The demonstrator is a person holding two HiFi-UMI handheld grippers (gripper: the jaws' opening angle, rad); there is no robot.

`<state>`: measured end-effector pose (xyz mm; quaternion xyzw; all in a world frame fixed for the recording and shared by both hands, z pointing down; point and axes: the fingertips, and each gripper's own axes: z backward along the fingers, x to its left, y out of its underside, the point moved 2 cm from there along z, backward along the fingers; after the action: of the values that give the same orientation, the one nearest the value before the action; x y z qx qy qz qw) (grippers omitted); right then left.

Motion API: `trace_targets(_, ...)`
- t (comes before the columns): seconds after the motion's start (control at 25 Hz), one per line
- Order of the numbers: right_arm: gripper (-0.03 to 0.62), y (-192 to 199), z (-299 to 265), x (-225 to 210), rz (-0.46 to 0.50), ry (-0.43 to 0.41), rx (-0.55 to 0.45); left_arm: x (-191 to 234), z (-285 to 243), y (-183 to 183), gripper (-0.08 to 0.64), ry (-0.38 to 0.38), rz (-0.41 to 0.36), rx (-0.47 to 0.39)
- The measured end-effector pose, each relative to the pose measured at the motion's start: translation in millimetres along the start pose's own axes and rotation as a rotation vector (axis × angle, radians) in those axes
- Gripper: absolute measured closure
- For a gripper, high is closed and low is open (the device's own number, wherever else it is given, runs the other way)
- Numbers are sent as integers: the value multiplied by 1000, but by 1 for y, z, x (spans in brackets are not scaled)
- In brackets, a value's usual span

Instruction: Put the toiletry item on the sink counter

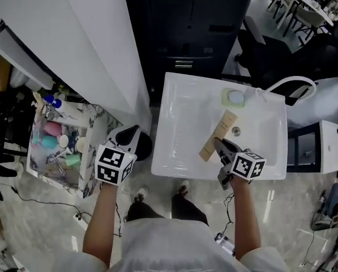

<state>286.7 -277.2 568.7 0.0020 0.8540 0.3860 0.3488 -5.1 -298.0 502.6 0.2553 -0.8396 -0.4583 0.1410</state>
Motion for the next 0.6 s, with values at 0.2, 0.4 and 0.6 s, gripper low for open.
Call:
trace_targets(0.2,551,29,-51,-30,-31,-67,180,9,-8,9,549,-107,71,22)
trace_targets(0.4,546,47,-85,-38,-28,-136,282,14,-6,28,549,-189,147,38)
trace_targets(0.6,538,52,-104,-49,-21,-144,307,9,-9,42,549,-221,178,59)
